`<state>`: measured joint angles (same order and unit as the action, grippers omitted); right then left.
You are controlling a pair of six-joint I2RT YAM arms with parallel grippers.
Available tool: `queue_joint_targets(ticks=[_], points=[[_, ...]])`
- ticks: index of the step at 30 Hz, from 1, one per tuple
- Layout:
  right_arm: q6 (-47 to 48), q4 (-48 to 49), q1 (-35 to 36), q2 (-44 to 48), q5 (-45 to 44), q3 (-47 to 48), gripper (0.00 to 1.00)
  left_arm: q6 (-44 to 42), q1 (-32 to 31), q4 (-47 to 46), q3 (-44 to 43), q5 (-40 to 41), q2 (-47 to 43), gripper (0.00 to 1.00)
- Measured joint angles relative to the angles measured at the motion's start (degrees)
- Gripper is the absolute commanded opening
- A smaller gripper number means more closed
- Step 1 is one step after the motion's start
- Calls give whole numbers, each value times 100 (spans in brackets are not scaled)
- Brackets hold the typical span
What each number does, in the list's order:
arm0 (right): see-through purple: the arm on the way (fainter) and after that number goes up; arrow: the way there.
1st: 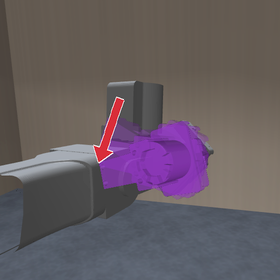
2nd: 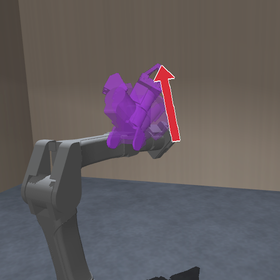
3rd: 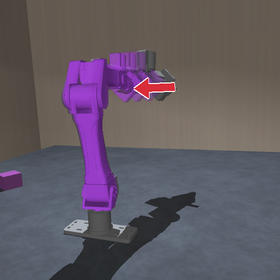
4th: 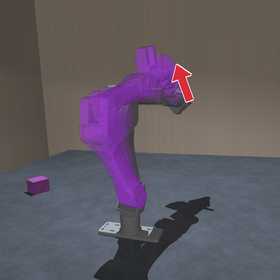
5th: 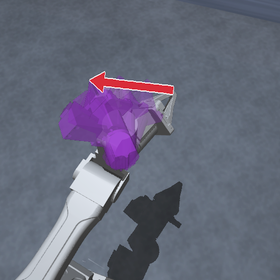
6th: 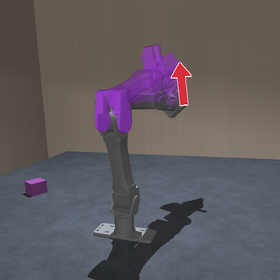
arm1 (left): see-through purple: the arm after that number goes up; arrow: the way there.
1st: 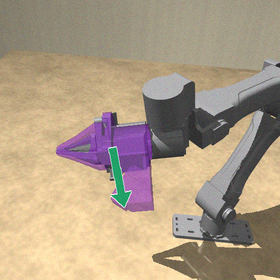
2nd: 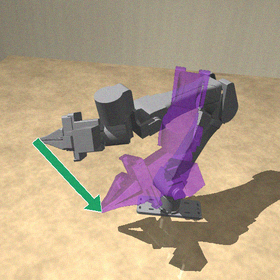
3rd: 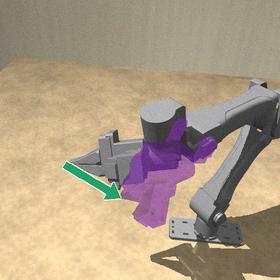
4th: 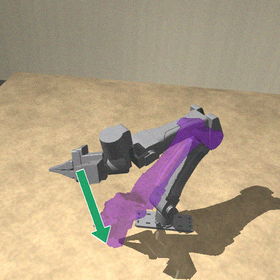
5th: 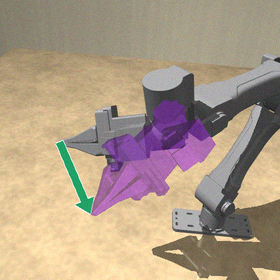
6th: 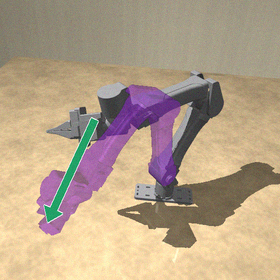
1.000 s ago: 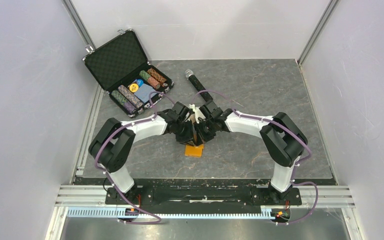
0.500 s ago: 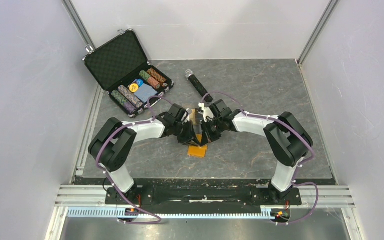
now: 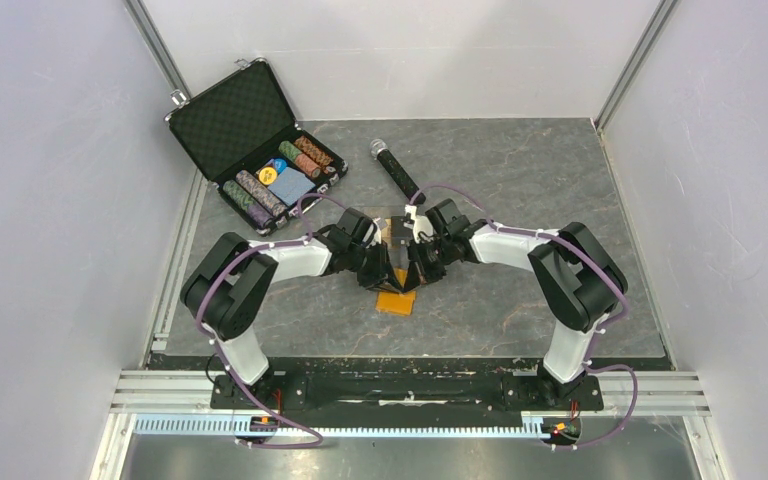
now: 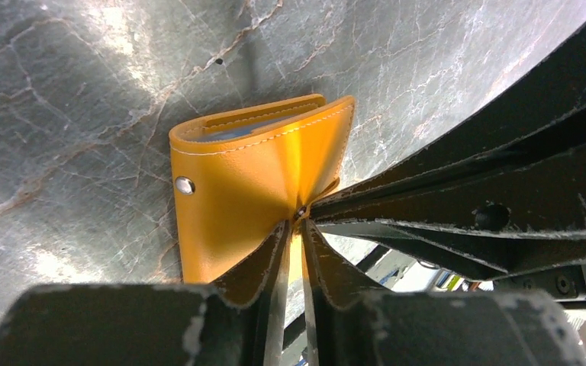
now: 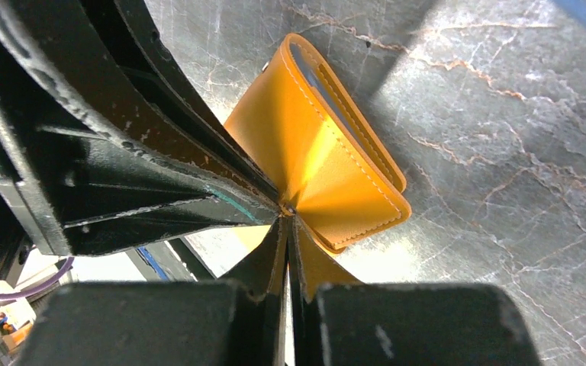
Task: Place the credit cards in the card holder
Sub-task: Close the card holder at the center of the board.
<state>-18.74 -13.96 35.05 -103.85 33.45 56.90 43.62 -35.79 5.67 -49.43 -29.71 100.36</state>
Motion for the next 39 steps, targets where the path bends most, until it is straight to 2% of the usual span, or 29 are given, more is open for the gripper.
queue_joint_targets(ticks=[3, 8, 9, 13, 17, 21, 25, 32, 39], points=[[-33, -33, -33, 0, 22, -9, 0, 0, 0, -15, 0, -46, 0, 22], [-85, -28, -52, -11, 50, -15, 0, -2, 0, -35, -4, -98, 35, 13], [-87, -28, -55, -13, 59, -15, 0, 0, 0, -37, -11, -122, 52, 14], [-103, -46, -74, -13, 81, -15, 0, -4, 0, -22, -39, -166, 81, 30], [-129, -68, -116, -13, 98, -15, 0, -11, -74, 22, -90, -295, 81, 31], [-190, -66, -122, -13, 142, -15, 0, -11, -94, 68, -122, -299, 79, 23], [-273, 15, -127, -17, 146, -15, 0, -13, -118, 120, -129, -302, 133, 3], [-372, 286, -87, -68, 149, -13, 0, -13, -339, 76, -188, -345, 219, 2], [-424, 374, -81, -61, 136, -11, 0, -125, -376, 487, -391, -87, 177, 2]])
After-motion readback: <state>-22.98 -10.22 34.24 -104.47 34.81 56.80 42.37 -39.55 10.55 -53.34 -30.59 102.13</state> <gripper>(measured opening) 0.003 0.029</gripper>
